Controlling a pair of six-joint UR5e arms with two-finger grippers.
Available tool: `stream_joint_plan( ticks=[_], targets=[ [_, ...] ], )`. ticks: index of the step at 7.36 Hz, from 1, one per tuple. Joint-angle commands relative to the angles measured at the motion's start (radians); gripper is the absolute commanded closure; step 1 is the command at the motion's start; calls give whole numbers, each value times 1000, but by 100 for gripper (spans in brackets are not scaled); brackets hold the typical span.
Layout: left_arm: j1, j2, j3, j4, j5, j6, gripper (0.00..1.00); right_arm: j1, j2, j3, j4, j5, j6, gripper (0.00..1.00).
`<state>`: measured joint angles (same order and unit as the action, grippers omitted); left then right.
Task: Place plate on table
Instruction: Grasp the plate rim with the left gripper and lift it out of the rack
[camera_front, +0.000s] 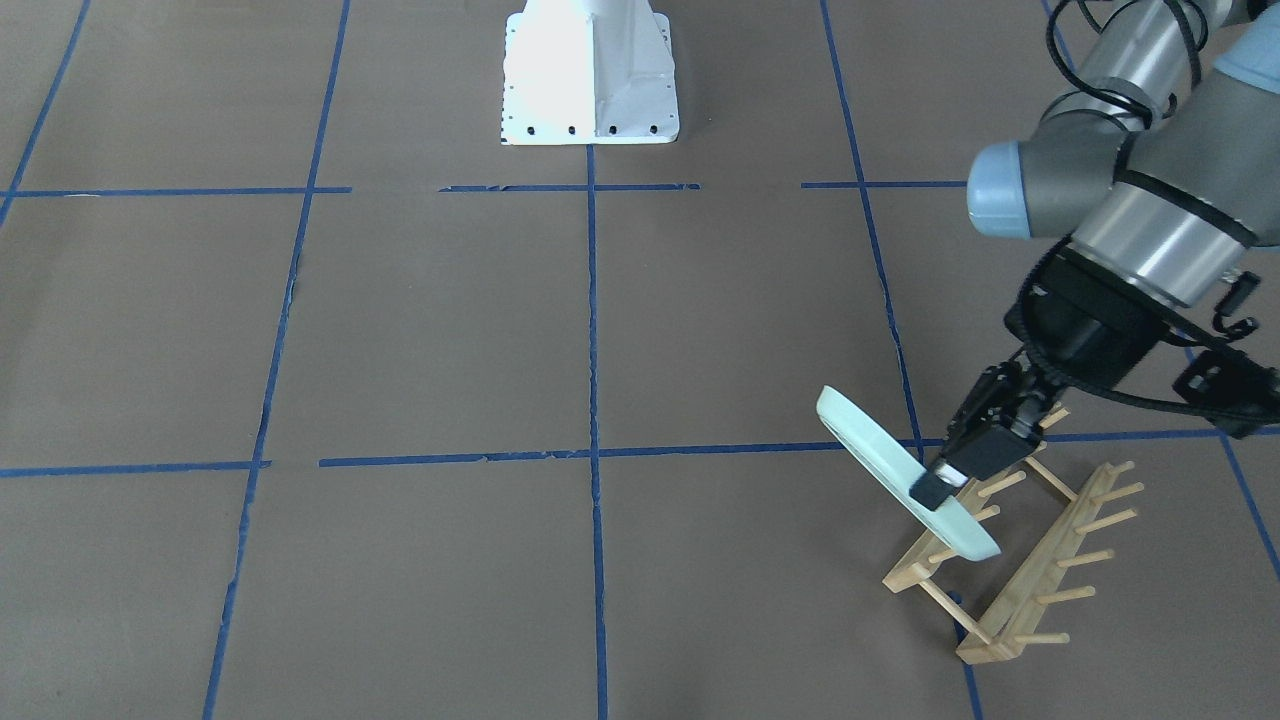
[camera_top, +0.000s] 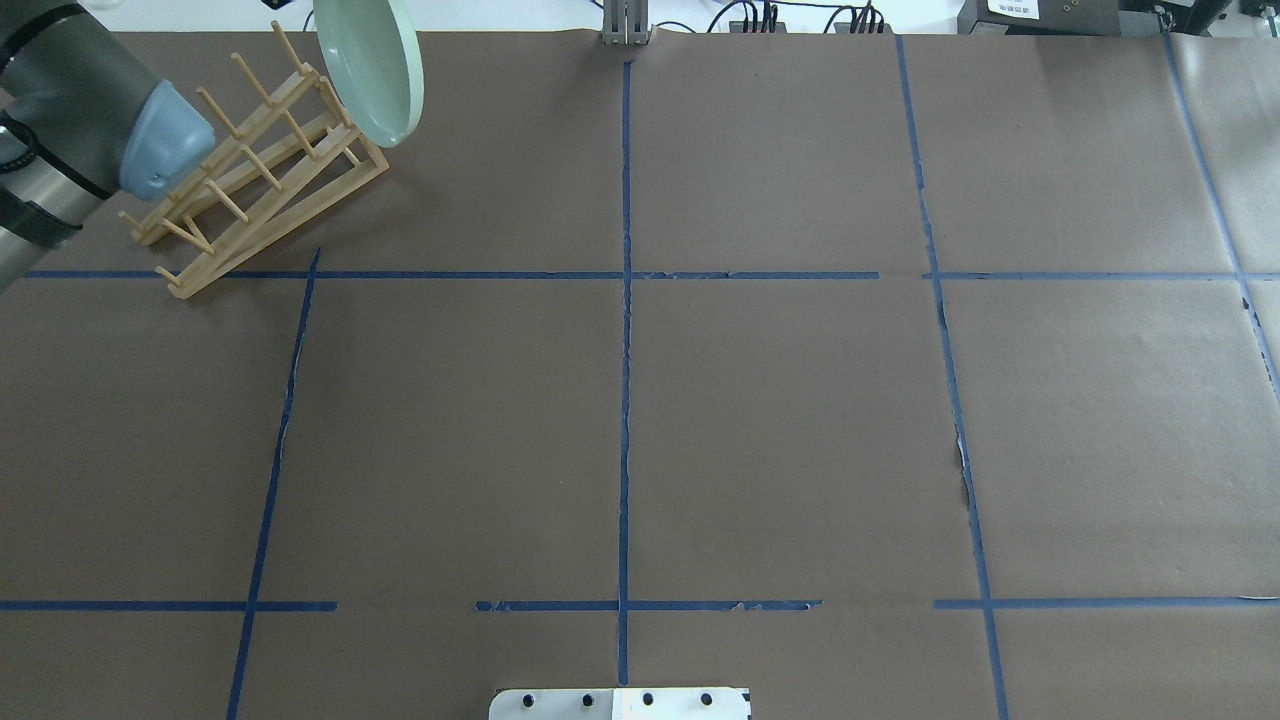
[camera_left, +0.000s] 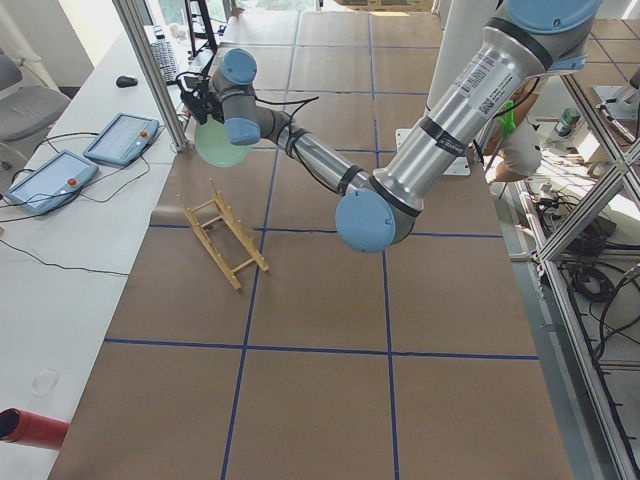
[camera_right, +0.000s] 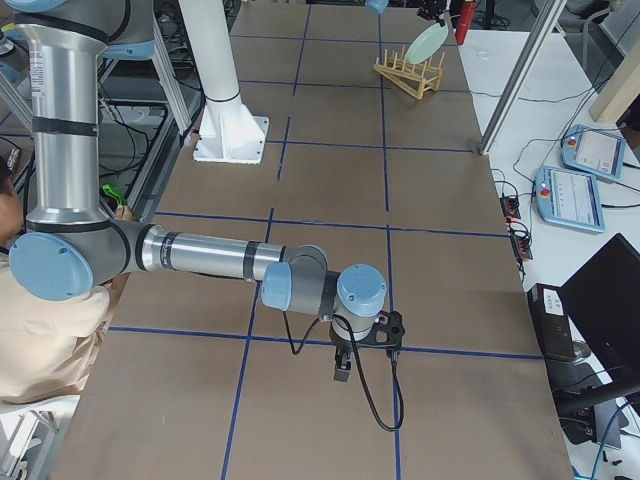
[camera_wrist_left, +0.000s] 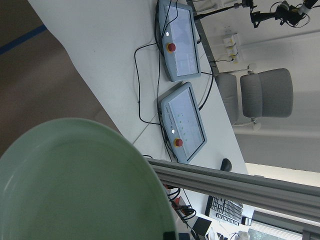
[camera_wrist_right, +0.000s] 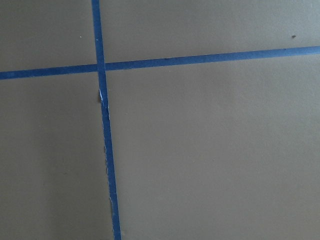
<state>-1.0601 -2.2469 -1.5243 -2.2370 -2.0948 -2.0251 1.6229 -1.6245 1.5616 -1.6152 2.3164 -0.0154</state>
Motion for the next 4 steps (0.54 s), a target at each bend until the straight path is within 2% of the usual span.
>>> stream_joint_plan(
  ticks=[1,2,3,4],
  targets=[
    [157,-77,-92,444,6,124,100,0,0,0,0,0,0,0],
    [242,-100,-82,564,21,147,100,0,0,0,0,0,0,0],
    [341,-112,-65,731,91,216,100,0,0,0,0,0,0,0],
    [395,-147,13,849,119,276,100,0,0,0,0,0,0,0]
  ],
)
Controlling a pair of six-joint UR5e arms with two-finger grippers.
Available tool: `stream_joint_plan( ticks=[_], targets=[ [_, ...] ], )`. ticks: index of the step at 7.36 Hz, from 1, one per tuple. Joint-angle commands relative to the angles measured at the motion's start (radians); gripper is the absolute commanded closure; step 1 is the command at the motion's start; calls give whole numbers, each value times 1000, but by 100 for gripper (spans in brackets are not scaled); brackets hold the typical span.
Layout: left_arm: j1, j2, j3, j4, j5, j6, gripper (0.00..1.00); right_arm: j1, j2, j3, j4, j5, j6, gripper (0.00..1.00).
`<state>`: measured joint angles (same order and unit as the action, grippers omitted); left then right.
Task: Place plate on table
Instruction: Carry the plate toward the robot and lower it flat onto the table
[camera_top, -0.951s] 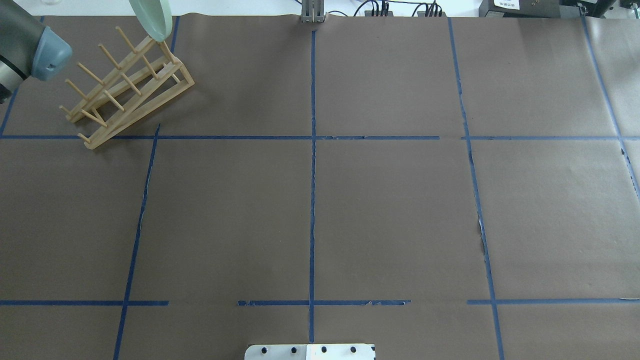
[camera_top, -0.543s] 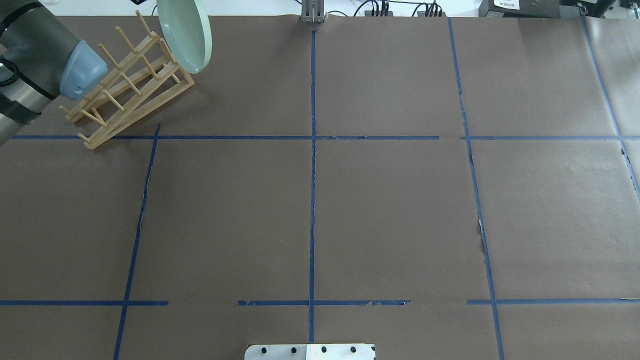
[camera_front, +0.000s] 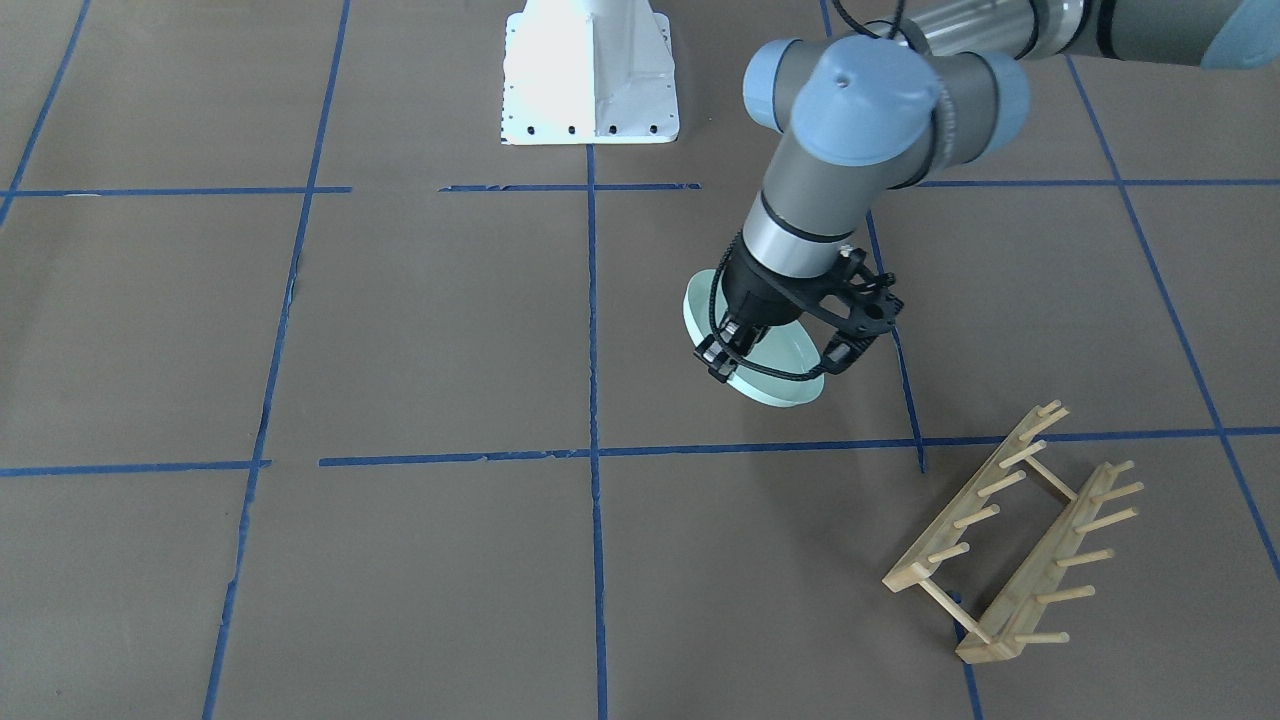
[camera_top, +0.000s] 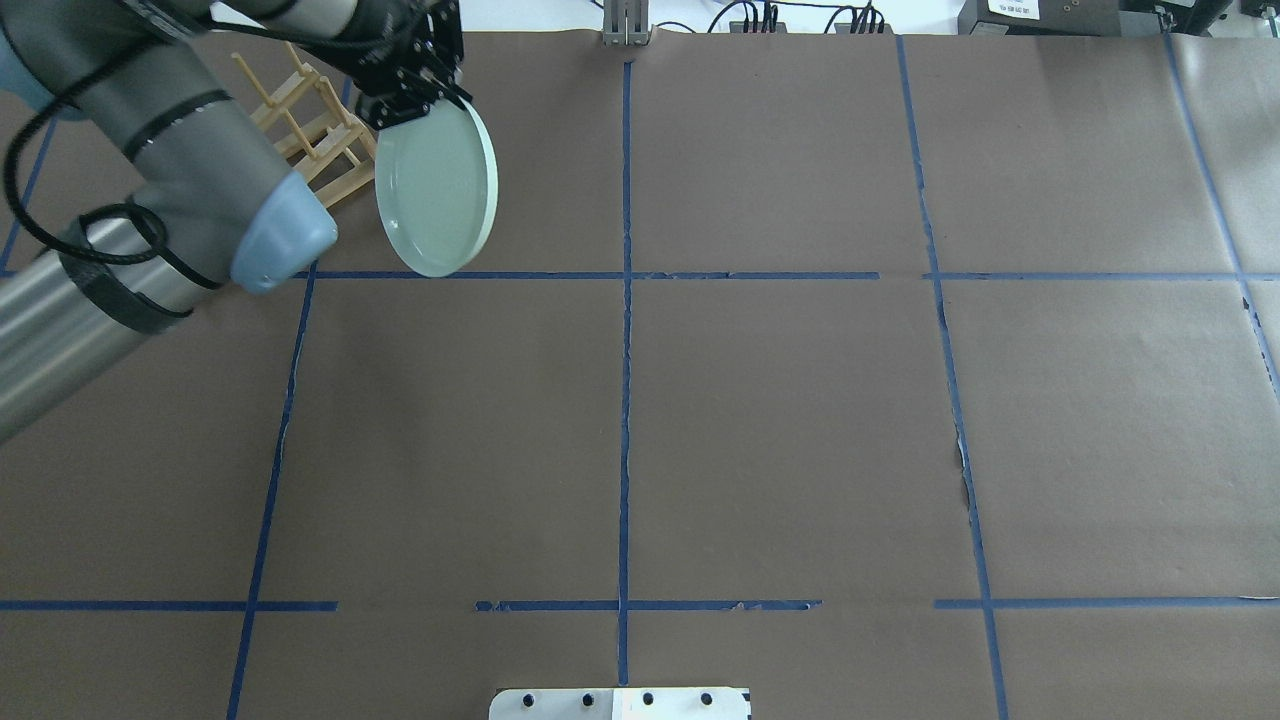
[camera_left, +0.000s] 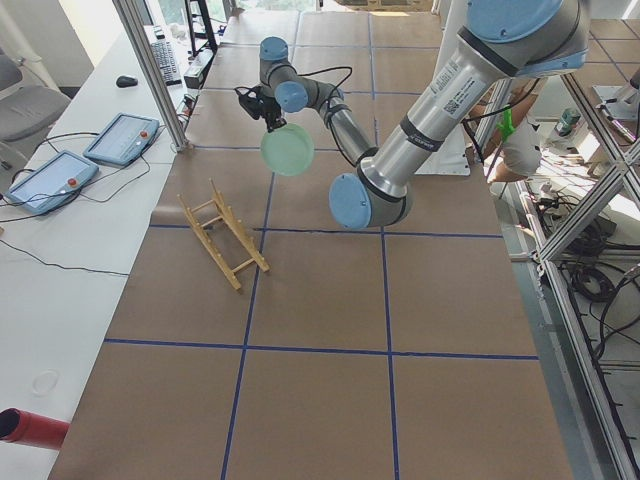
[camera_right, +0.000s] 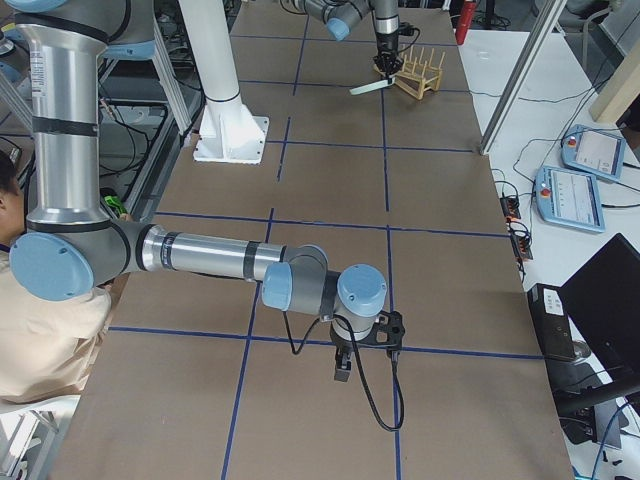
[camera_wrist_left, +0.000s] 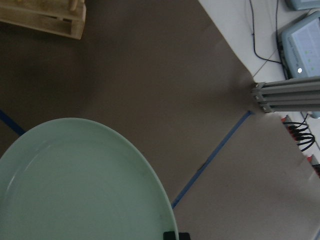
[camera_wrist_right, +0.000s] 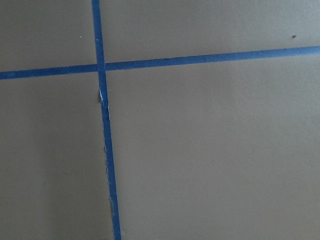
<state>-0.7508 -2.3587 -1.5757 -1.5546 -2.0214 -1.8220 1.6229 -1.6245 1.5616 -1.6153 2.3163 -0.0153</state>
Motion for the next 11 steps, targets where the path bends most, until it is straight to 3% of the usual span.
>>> stream_joint_plan(
  ticks=[1,2,4,5,6,7,9,10,11],
  targets=[
    [121,-57,142,194,47,76,100,0,0,0,0,0,0,0],
    [139,-73,199,205,61,78,100,0,0,0,0,0,0,0],
    [171,-73,210,205,98,78,100,0,0,0,0,0,0,0],
    [175,-67,206,205,101,78,58,0,0,0,0,0,0,0],
    [176,-62,192,205,136,82,1,0,0,0,0,0,0,0],
    [176,-48,134,202,165,92,0,0,0,0,0,0,0,0],
    [130,83,-179,202,155,284,0,0,0,0,0,0,0,0],
    [55,113,-252,197,144,406,0,0,0,0,0,0,0,0],
    [-67,125,-254,199,-8,570,0,0,0,0,0,0,0,0]
  ],
)
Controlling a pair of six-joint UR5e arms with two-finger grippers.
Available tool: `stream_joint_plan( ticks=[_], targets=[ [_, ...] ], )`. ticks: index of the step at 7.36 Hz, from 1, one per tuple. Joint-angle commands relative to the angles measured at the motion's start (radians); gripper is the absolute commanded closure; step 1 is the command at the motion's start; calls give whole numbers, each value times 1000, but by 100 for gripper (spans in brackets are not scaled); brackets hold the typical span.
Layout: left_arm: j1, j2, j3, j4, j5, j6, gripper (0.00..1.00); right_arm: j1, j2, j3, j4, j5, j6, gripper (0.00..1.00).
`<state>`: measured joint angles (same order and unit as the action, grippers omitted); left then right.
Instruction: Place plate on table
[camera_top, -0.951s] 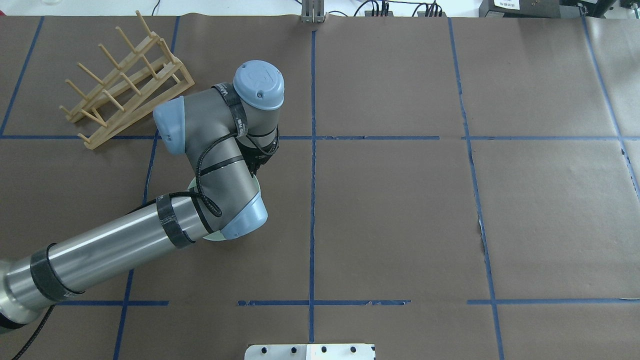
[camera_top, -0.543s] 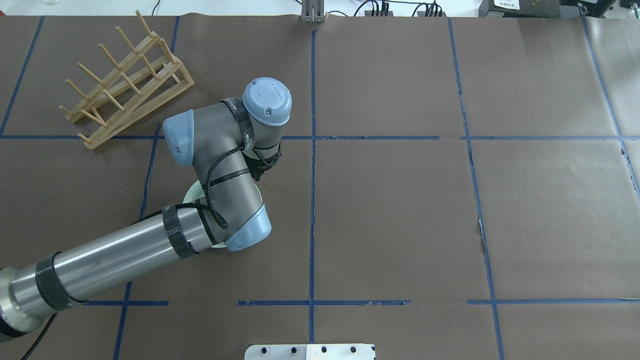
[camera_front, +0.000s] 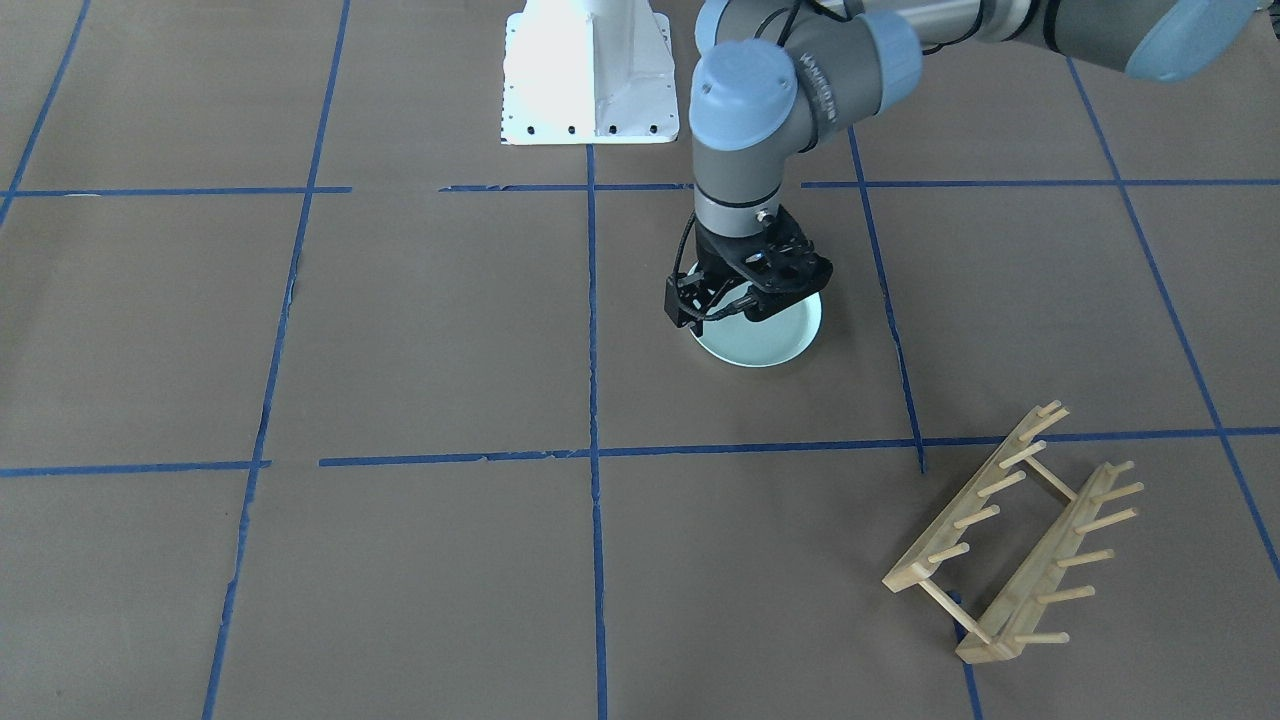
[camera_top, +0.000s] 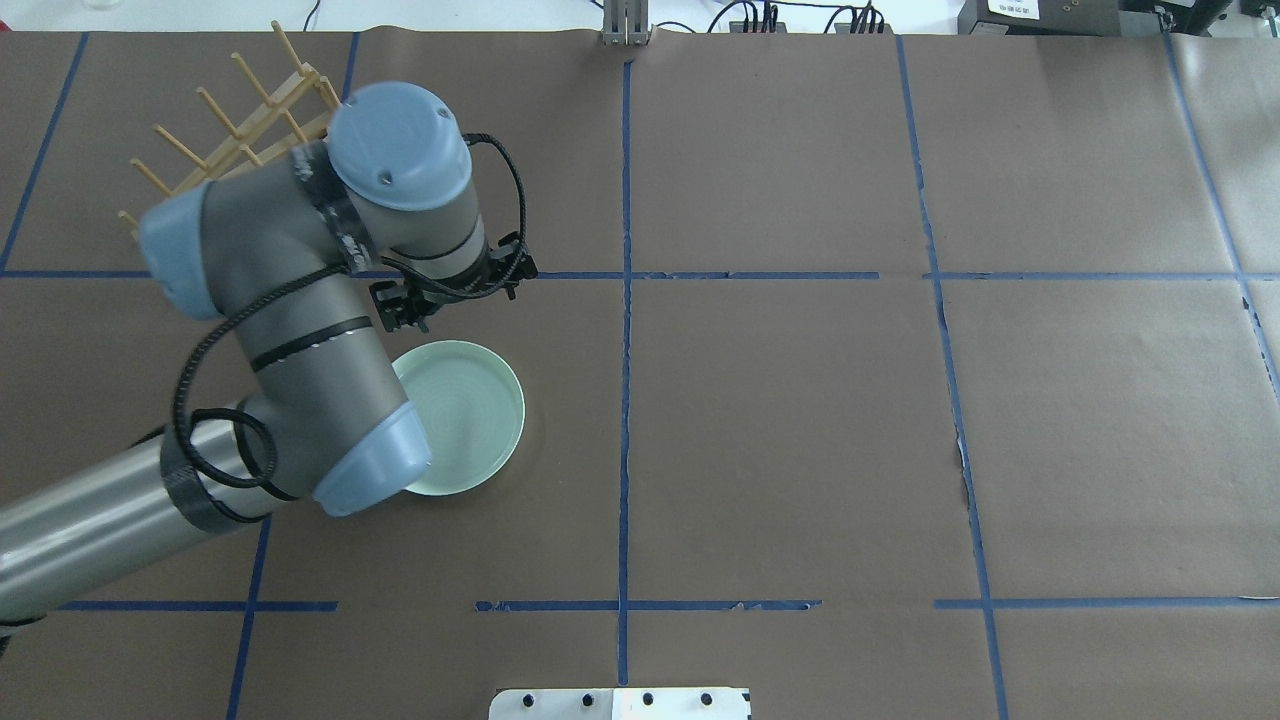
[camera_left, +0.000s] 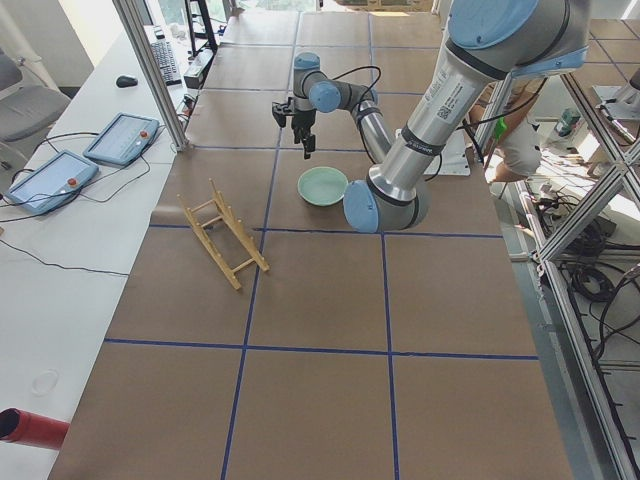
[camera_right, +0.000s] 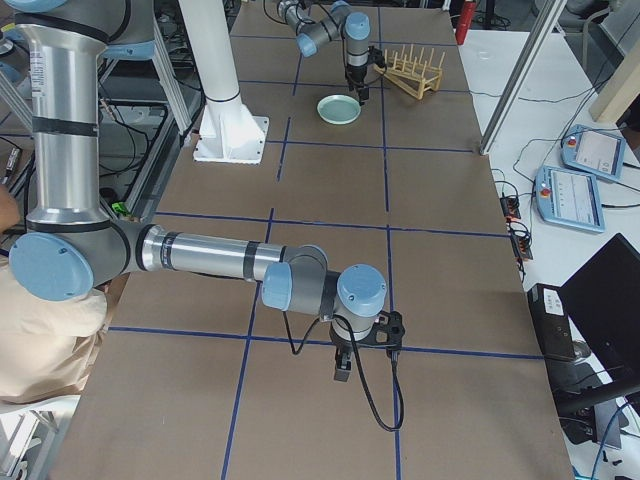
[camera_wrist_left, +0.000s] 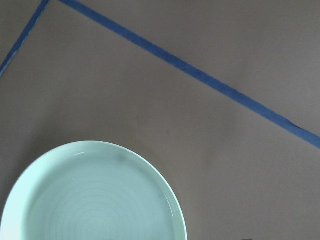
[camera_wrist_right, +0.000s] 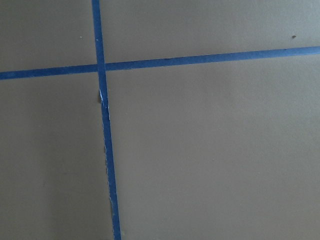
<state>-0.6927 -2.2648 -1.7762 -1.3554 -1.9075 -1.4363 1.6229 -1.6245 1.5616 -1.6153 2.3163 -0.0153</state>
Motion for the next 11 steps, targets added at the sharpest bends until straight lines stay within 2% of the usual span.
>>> stream_joint_plan(
  ticks=[1,2,4,6,7,11],
  targets=[
    [-280,100,-64,-4,-284,374,0,0,0,0,0,0,0,0],
    [-412,176,-63,-1,-357,677,0,0,0,0,0,0,0,0],
    [-627,350,-26,-7,-363,1150,0,0,0,0,0,0,0,0],
    [-813,552,23,-33,-418,1420,0,0,0,0,0,0,0,0],
    [-879,600,67,-57,-450,1504,0,0,0,-1,0,0,0,0],
    [-910,674,87,-64,-461,1492,0,0,0,-2,0,0,0,0]
  ],
)
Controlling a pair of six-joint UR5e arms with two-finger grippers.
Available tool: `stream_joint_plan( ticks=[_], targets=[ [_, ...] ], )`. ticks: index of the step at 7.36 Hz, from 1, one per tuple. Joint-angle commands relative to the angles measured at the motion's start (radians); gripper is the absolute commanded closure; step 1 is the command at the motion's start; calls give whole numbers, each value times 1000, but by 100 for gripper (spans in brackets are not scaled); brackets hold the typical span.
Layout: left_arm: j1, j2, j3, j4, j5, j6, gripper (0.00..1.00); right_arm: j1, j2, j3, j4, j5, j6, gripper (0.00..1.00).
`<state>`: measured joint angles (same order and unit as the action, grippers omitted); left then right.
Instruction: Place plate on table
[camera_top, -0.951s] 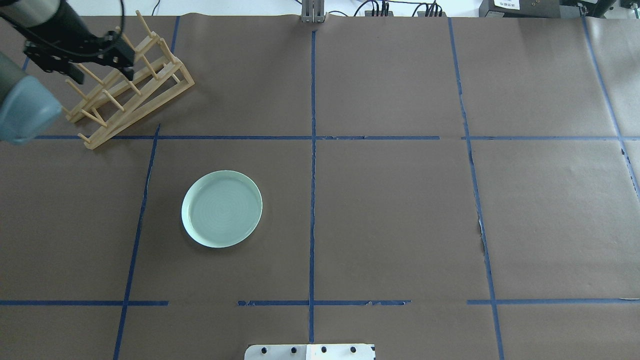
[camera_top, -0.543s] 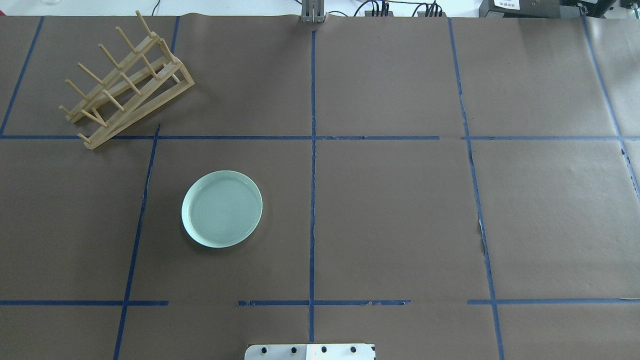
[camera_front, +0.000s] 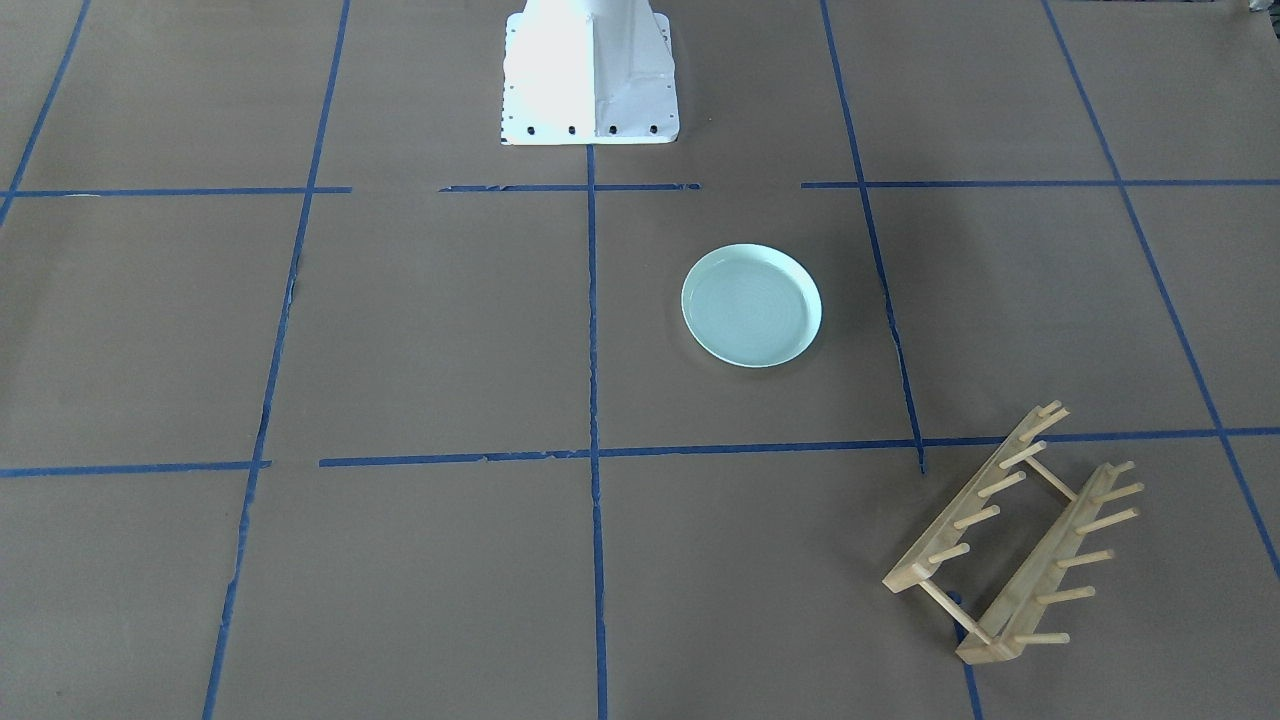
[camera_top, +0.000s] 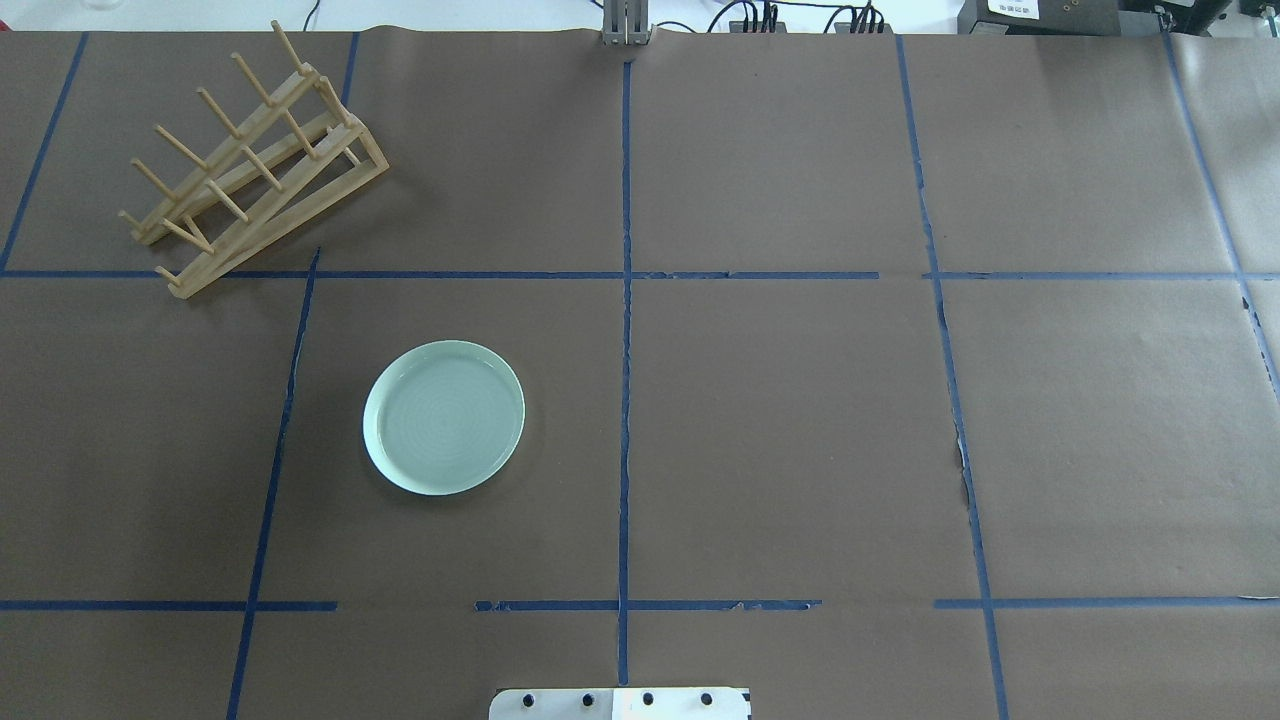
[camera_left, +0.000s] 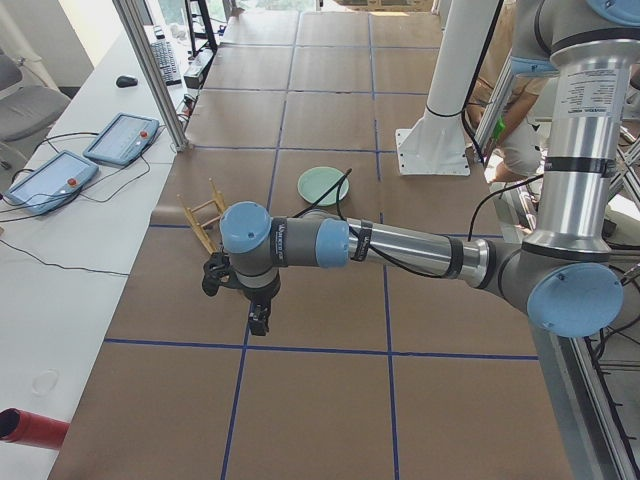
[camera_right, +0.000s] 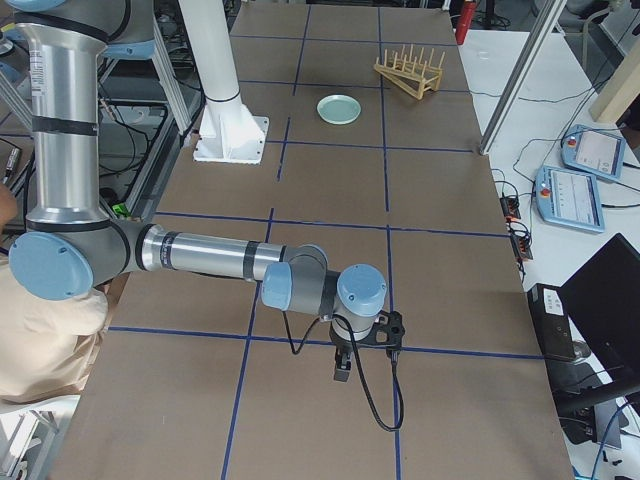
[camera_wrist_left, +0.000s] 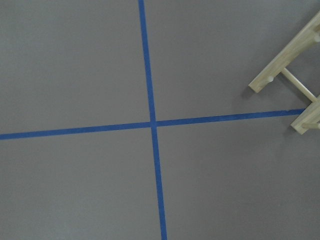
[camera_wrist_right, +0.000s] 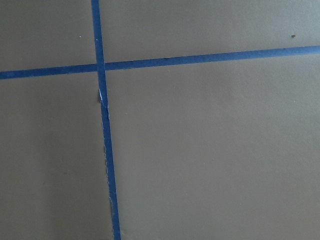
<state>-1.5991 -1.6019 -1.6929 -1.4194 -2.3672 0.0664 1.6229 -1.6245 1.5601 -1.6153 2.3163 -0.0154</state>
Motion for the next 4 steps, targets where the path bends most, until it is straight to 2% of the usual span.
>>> stream_joint_plan(
  ticks=[1,4],
  targets=[
    [-4,32,2,2,8,-11,0,0,0,0,0,0,0,0],
    [1,16,-17,-3,8,1,0,0,0,1,0,0,0,0]
  ],
)
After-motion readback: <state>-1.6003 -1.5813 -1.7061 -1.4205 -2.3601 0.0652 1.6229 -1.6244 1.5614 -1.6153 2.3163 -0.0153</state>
